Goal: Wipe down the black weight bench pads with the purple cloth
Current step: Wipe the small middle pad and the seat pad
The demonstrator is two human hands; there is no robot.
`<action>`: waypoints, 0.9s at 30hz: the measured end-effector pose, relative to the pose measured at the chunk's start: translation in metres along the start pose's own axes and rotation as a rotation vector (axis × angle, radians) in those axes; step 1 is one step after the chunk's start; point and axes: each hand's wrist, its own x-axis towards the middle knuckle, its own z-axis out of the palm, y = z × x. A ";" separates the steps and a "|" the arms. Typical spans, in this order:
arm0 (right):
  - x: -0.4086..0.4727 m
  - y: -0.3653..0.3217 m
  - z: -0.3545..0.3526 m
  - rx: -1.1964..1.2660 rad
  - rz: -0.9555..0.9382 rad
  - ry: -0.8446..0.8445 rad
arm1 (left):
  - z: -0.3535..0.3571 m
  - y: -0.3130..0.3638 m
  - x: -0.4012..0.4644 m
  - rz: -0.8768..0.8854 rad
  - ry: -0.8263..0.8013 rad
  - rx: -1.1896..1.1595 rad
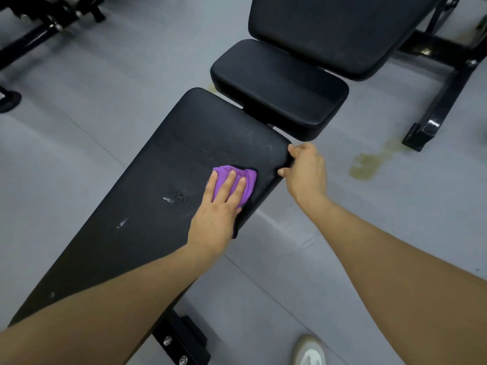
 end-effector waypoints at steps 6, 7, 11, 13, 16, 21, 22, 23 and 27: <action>-0.003 0.006 0.001 -0.075 -0.099 -0.017 | -0.009 0.025 0.072 -0.035 -0.029 -0.130; -0.003 0.006 0.002 -0.090 -0.100 -0.005 | -0.009 0.029 0.083 -0.043 -0.043 -0.132; -0.004 0.002 0.006 -0.188 -0.135 0.030 | -0.001 0.027 0.095 -0.037 -0.015 -0.169; -0.006 0.002 0.008 -0.206 -0.135 0.050 | -0.001 0.023 0.086 0.023 -0.003 -0.172; -0.014 0.001 0.014 -0.204 -0.154 0.102 | -0.003 0.009 0.043 0.109 0.005 -0.175; -0.023 -0.003 0.017 -0.179 -0.099 0.115 | -0.006 -0.025 -0.014 0.328 0.174 0.063; -0.021 -0.001 0.017 -0.167 -0.099 0.123 | -0.006 -0.024 -0.012 0.312 0.128 0.046; -0.019 0.001 0.017 -0.139 -0.096 0.126 | -0.004 -0.019 -0.008 0.284 0.098 0.001; -0.013 0.011 0.018 -0.117 -0.138 0.123 | 0.009 0.005 0.042 0.219 0.064 -0.034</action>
